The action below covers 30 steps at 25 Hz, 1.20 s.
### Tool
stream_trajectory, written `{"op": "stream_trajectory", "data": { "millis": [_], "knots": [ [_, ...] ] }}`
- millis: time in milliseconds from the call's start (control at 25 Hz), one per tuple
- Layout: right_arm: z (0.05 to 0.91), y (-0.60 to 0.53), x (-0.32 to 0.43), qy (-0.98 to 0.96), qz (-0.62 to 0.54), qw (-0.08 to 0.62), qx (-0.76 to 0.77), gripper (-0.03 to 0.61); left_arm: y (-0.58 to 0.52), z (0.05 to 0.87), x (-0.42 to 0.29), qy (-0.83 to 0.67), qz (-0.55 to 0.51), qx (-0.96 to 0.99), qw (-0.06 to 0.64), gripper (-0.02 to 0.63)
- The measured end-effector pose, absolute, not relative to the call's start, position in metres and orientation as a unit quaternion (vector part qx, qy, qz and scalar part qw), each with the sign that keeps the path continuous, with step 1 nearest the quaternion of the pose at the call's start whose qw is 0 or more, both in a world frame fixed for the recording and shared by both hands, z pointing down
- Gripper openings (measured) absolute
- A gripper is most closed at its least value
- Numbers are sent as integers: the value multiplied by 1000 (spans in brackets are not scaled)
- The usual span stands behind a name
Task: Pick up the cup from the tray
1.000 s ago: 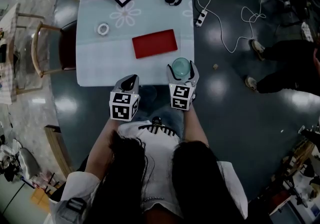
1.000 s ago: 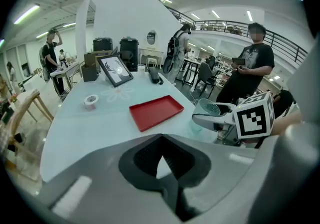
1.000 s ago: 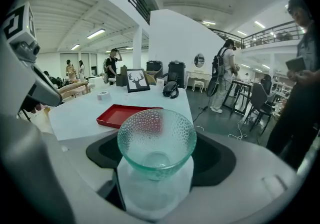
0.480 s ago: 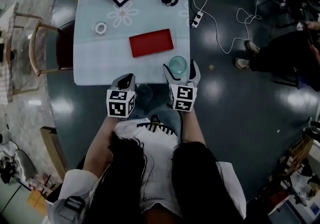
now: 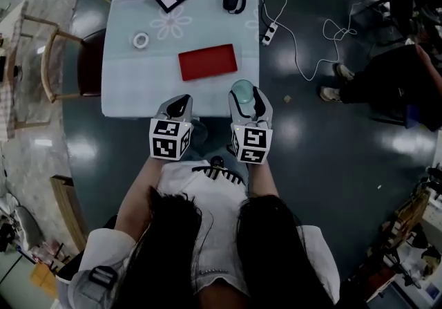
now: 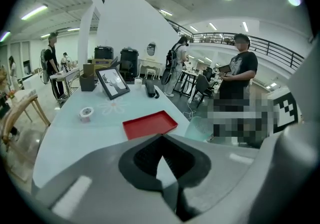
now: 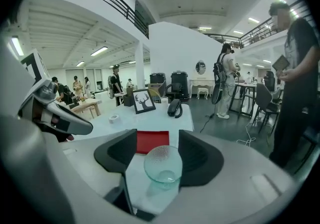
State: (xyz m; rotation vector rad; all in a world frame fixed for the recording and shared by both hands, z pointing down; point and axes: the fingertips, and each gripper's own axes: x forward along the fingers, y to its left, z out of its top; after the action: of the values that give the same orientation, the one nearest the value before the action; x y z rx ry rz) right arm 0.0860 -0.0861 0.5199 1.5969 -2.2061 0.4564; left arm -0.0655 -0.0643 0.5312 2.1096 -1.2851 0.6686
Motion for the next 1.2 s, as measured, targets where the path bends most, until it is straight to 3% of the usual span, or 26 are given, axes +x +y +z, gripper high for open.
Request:
{"op": "stream_trajectory", "data": {
  "millis": [400,1200],
  "knots": [
    [509,-80,78,-785,160,199,565,34,-66,524,-52,-487,231,791,288,0],
    [529,-63,70,-786,198,241,533,25,-62,525,-51,-484,238,794,281,0]
  ]
}}
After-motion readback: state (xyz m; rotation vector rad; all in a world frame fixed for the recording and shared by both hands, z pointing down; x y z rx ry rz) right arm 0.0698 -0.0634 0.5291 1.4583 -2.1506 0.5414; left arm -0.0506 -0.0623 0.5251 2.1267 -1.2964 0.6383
